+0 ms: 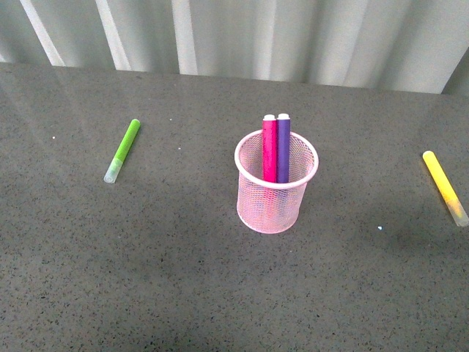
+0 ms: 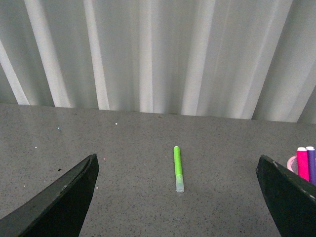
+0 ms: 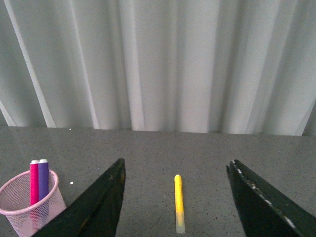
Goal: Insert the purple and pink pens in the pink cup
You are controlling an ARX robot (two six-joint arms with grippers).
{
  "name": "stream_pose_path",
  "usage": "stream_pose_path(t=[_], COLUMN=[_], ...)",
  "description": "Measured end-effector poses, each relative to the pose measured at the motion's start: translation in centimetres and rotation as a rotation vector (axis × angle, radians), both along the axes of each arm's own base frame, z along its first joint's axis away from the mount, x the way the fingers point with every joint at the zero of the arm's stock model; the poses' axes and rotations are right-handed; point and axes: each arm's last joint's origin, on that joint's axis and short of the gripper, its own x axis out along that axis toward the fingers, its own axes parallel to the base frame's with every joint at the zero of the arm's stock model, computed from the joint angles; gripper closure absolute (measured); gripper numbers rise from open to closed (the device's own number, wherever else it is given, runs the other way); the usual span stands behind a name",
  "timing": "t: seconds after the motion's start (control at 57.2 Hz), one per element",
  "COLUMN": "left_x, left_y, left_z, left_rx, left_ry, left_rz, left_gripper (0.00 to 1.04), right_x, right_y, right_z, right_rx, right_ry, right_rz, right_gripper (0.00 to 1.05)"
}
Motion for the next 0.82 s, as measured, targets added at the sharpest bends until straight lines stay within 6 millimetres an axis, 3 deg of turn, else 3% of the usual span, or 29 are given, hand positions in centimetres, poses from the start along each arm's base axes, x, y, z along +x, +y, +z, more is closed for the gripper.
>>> stream_pose_path(t=[0.052, 0.157, 0.822], left_x=[0.00, 0.00, 0.00], left_y=[0.00, 0.00, 0.00], left_z=[0.00, 0.00, 0.00], left_rx=[0.000, 0.000, 0.000], left_ry=[0.000, 0.000, 0.000], left_rz=[0.000, 0.000, 0.000], left_gripper=[0.07, 0.07, 0.07], right_x=[0.00, 0.00, 0.00], right_y=[0.00, 0.00, 0.00], right_z=[0.00, 0.00, 0.00], right_rx=[0.000, 0.001, 0.001], right_ry=[0.000, 0.000, 0.000], right_rz=[0.000, 0.000, 0.000], right_gripper=[0.23, 0.05, 0.07])
